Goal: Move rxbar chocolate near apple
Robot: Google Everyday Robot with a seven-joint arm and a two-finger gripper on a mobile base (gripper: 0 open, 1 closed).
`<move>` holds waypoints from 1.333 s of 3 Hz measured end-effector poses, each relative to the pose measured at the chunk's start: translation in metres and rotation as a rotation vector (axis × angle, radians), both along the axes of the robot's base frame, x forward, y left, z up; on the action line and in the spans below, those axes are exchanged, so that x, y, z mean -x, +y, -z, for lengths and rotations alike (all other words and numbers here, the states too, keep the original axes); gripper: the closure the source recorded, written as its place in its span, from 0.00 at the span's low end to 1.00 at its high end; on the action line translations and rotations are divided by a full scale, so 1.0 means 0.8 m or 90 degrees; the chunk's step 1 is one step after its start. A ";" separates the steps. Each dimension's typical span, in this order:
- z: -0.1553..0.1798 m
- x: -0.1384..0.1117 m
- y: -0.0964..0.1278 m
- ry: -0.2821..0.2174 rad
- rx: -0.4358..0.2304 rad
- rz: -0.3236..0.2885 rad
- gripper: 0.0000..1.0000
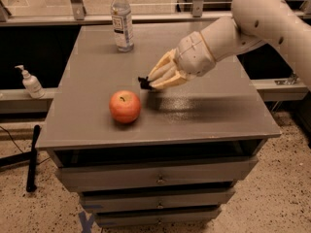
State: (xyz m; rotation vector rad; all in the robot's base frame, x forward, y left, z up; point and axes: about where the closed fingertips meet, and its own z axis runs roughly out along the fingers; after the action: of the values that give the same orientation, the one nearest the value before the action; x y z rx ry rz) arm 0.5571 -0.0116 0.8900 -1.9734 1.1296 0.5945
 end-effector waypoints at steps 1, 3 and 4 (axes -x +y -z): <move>0.018 0.027 0.001 0.017 0.009 -0.033 1.00; 0.033 0.058 -0.002 0.038 0.037 -0.075 0.59; 0.035 0.062 -0.006 0.041 0.048 -0.083 0.35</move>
Offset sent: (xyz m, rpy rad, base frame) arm -0.0584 -0.0051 -0.0306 -0.0689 0.0768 0.1369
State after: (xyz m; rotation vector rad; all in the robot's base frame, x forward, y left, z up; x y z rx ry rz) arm 0.5076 -0.0167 0.8623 -2.1174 1.0822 0.6967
